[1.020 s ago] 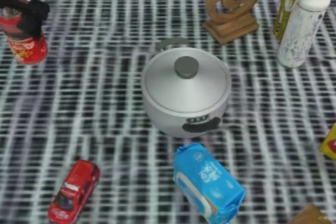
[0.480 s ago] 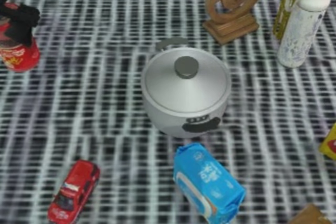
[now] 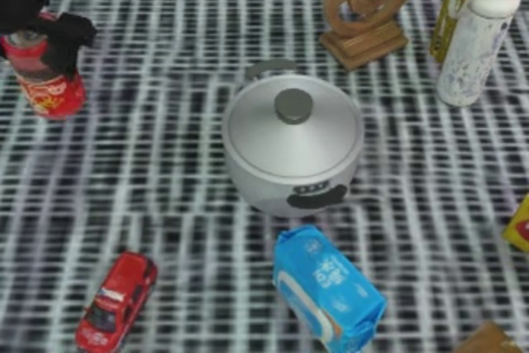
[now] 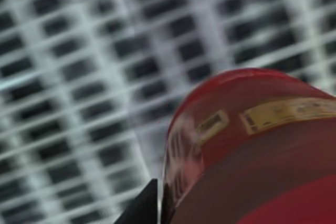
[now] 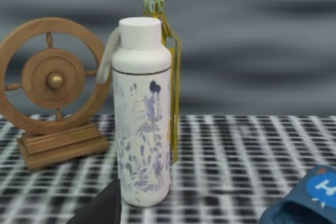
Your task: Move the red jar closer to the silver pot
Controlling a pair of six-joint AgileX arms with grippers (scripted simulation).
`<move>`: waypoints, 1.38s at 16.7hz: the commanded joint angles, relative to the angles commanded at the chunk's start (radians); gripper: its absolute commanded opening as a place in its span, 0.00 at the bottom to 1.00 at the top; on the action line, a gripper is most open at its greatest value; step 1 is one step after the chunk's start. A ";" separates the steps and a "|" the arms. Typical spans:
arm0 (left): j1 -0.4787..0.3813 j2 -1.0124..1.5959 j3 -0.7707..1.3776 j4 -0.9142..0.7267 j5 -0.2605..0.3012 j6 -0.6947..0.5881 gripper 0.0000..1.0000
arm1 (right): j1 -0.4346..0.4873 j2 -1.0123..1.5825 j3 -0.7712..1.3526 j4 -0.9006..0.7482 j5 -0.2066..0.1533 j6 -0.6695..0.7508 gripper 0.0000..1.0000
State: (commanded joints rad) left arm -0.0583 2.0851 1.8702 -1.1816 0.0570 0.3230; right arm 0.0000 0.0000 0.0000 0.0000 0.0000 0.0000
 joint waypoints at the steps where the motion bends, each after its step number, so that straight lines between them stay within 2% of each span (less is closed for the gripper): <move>1: -0.025 -0.006 -0.026 0.019 -0.012 -0.063 0.00 | 0.000 0.000 0.000 0.000 0.000 0.000 1.00; 6: -0.165 -0.043 -0.175 0.125 -0.079 -0.427 0.00 | 0.000 0.000 0.000 0.000 0.000 0.000 1.00; 10: -0.246 -0.072 -0.262 0.194 -0.119 -0.600 0.00 | 0.000 0.000 0.000 0.000 0.000 0.000 1.00; 16: -0.254 -0.071 -0.276 0.206 -0.124 -0.619 0.00 | 0.000 0.000 0.000 0.000 0.000 0.000 1.00; 23: -0.252 -0.006 -0.371 0.373 -0.124 -0.614 0.00 | 0.000 0.000 0.000 0.000 0.000 0.000 1.00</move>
State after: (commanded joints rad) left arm -0.3099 2.0789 1.4994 -0.8089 -0.0667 -0.2911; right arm 0.0000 0.0000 0.0000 0.0000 0.0000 0.0000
